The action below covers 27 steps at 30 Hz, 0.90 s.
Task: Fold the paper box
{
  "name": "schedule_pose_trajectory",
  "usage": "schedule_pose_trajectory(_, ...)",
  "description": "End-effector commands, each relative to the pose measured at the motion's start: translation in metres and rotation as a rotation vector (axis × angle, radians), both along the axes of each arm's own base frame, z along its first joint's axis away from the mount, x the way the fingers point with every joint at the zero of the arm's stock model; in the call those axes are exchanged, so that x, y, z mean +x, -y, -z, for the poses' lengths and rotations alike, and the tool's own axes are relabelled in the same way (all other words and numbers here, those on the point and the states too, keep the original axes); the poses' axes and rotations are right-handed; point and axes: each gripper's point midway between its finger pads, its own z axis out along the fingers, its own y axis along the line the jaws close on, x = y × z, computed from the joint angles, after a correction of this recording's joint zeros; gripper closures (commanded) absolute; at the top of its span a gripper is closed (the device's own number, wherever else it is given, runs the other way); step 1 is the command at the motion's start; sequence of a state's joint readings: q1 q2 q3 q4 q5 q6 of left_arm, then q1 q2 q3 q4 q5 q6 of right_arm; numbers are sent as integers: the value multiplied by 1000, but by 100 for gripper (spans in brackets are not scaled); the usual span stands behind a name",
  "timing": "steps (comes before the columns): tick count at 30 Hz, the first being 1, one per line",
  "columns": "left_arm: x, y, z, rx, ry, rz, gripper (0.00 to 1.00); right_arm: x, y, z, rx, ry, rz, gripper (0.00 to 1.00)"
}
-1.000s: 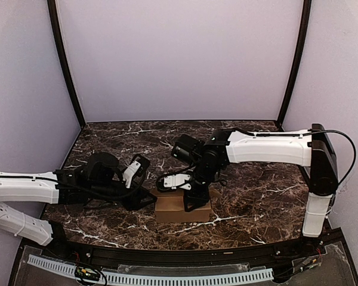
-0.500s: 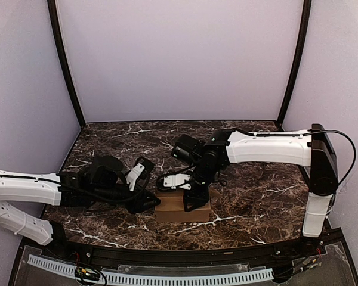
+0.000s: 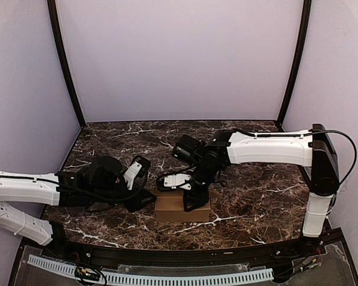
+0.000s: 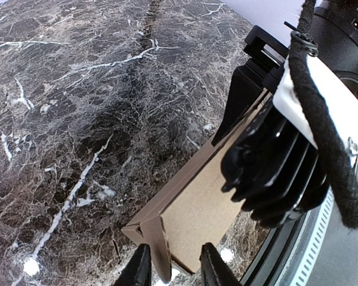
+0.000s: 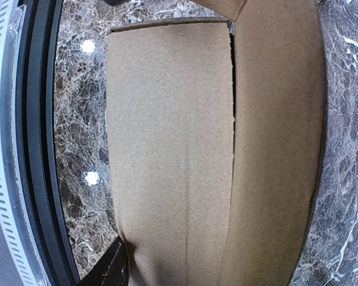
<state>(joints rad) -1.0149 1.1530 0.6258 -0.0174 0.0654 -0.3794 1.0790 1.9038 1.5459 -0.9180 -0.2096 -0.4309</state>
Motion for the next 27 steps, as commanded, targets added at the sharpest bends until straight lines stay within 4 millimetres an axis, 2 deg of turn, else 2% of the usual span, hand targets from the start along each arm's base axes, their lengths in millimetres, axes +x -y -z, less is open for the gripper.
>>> schedule_pose_trajectory(1,1,-3,-5,14,23,-7,72,-6,3,17,-28,-10,-3,59)
schedule_pose_trajectory(8,-4,7,-5,-22,-7,29,72,-5,2,18,-34,12,-1,59)
schedule_pose_trajectory(14,-5,6,-5,-31,-16,22,74,-4,3,20,-39,24,7,59)
schedule_pose_trajectory(27,-6,0,3,-23,-36,-5,89,-3,0,20,-40,40,5,57)
